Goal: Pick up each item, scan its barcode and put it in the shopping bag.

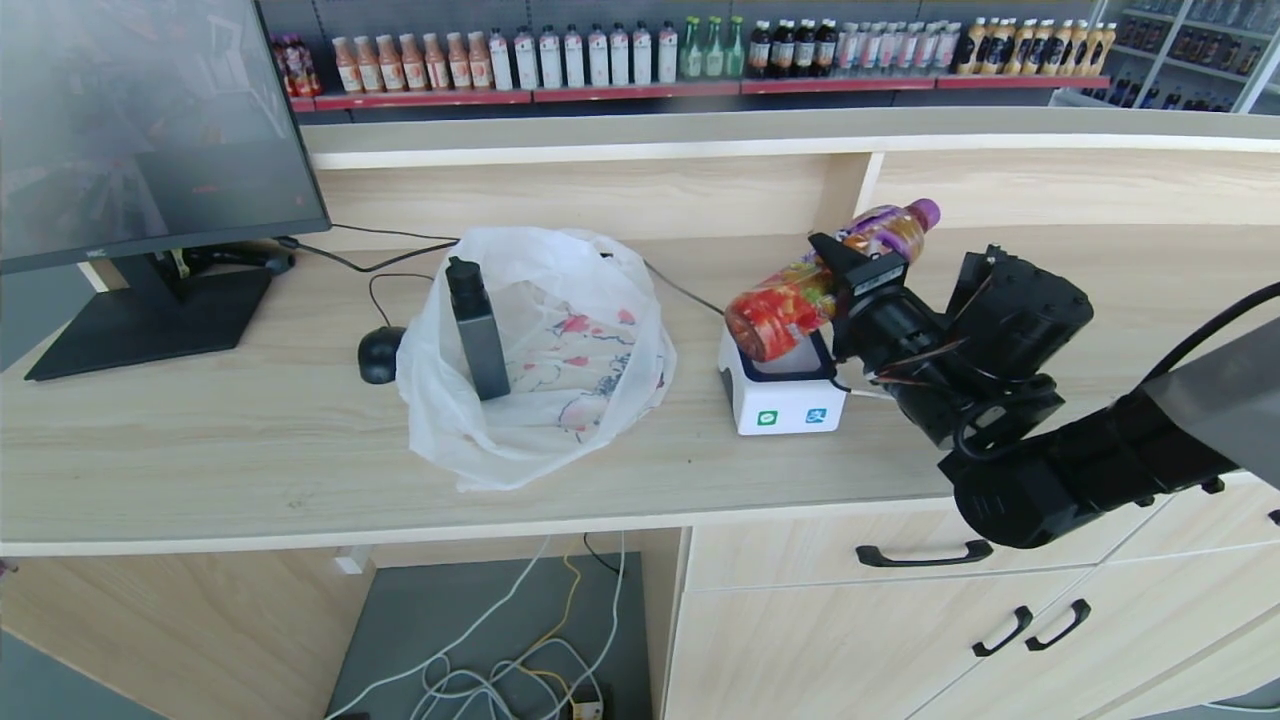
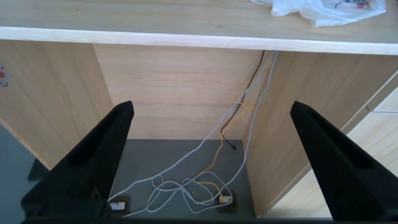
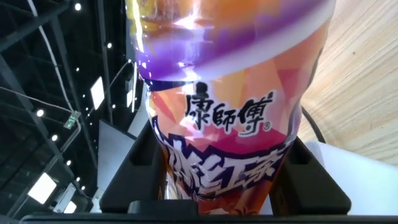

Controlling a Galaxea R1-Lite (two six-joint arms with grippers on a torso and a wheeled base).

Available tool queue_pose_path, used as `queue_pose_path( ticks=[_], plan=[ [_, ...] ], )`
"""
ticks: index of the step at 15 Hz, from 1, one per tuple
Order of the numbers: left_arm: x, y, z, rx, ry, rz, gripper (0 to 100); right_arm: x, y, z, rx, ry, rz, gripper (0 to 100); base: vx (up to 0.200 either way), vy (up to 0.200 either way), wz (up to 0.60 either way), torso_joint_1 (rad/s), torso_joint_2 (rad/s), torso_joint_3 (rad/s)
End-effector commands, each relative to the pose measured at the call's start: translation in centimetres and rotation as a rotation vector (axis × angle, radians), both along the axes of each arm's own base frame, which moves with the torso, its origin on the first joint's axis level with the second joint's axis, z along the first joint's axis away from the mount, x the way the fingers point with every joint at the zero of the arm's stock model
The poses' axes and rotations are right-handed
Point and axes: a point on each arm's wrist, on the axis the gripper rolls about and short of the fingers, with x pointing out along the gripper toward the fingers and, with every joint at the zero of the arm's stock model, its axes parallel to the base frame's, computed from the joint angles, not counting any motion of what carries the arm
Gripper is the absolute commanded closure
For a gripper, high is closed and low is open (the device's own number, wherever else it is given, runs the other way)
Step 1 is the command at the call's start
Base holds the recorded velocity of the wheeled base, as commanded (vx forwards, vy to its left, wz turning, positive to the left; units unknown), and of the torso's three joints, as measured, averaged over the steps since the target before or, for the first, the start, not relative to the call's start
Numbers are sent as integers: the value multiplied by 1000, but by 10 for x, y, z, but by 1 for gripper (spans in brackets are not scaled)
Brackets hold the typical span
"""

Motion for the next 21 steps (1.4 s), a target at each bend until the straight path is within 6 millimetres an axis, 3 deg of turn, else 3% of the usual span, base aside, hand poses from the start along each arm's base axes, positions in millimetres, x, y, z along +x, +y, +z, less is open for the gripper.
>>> queue_pose_path(
  ticks=[1,4,6,13,21],
  plan=[
    [0,0,0,0,0,0,0,-4,-8,10,10,-23,-16,100,0,0,0,0,0,0],
    [0,0,0,0,0,0,0,-15,-17,23,14,-46,-32,100,0,0,0,0,0,0],
    [0,0,0,0,0,0,0,-29,-22,44,2,-109,-42,100,0,0,0,0,0,0],
    [0,0,0,0,0,0,0,-86,-42,75,-190,-241,-130,100,0,0,0,0,0,0],
    [0,0,0,0,0,0,0,-141,-51,96,-623,-424,-269,100,0,0,0,0,0,0]
  ],
)
